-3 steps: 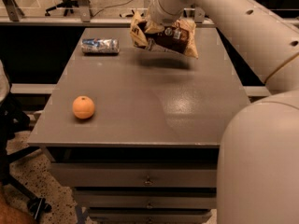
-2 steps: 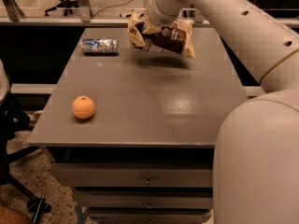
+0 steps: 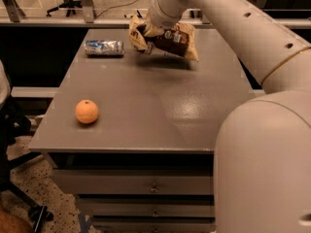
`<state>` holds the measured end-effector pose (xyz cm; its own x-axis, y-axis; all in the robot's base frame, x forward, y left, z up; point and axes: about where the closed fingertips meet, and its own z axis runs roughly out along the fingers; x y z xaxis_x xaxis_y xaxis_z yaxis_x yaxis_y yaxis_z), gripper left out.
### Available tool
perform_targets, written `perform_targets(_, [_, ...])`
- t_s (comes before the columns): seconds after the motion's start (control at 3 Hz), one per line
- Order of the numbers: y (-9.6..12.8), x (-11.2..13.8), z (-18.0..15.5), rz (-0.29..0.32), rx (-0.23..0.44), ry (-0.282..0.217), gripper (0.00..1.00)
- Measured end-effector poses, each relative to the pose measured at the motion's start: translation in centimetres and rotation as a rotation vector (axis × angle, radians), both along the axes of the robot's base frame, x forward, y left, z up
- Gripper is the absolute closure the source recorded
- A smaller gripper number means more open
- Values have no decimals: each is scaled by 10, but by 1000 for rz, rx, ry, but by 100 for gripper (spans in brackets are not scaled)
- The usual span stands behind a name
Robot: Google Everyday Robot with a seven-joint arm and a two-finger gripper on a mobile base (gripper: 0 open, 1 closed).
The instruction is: Move brown chip bag near redbull can
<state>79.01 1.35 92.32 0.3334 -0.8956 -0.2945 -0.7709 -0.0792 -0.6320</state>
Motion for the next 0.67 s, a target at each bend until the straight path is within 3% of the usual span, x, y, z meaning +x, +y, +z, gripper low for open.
perform_targets(0.67, [8, 6, -19, 18, -4, 48, 100])
